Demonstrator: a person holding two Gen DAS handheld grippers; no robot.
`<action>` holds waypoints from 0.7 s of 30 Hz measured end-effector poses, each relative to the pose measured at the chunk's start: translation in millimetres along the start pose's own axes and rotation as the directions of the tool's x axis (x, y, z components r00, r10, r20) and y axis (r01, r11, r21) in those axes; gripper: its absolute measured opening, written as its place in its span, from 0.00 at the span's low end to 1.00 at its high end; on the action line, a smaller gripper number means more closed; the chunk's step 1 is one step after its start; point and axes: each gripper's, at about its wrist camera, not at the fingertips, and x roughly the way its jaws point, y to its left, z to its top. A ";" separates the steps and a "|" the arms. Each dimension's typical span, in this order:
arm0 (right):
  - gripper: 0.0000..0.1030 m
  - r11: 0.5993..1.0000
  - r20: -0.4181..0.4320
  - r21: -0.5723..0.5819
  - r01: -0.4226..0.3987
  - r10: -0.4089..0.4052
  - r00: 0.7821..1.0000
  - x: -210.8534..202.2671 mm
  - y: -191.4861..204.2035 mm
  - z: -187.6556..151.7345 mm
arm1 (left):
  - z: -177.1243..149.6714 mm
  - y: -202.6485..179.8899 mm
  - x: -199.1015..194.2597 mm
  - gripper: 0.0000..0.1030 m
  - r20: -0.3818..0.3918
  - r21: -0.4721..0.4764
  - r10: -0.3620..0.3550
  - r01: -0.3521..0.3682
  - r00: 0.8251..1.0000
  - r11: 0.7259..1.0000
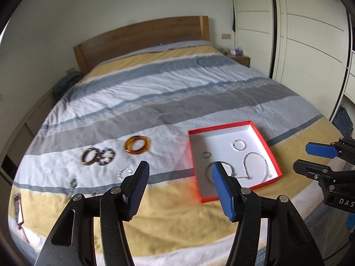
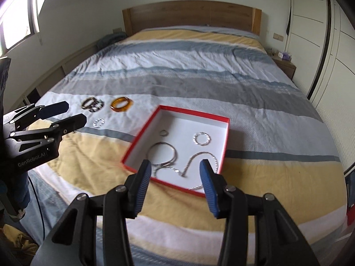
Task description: Organize jewelry
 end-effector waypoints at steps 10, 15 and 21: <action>0.43 1.000 0.047 -0.020 -0.010 0.011 0.999 -42.8 49.4 -14.1 | -25.2 34.9 -63.8 0.60 0.076 -0.051 0.036 -0.032 0.996 0.998; 0.43 0.999 0.058 -0.035 -0.011 0.013 0.998 -56.7 74.3 -19.2 | -39.5 58.7 -89.7 0.61 0.107 -0.090 0.061 -0.052 0.992 0.995; 0.43 0.998 0.085 -0.057 -0.016 0.021 0.996 -73.9 105.6 -24.3 | -63.6 92.7 -126.1 0.61 0.152 -0.142 0.113 -0.092 0.982 0.986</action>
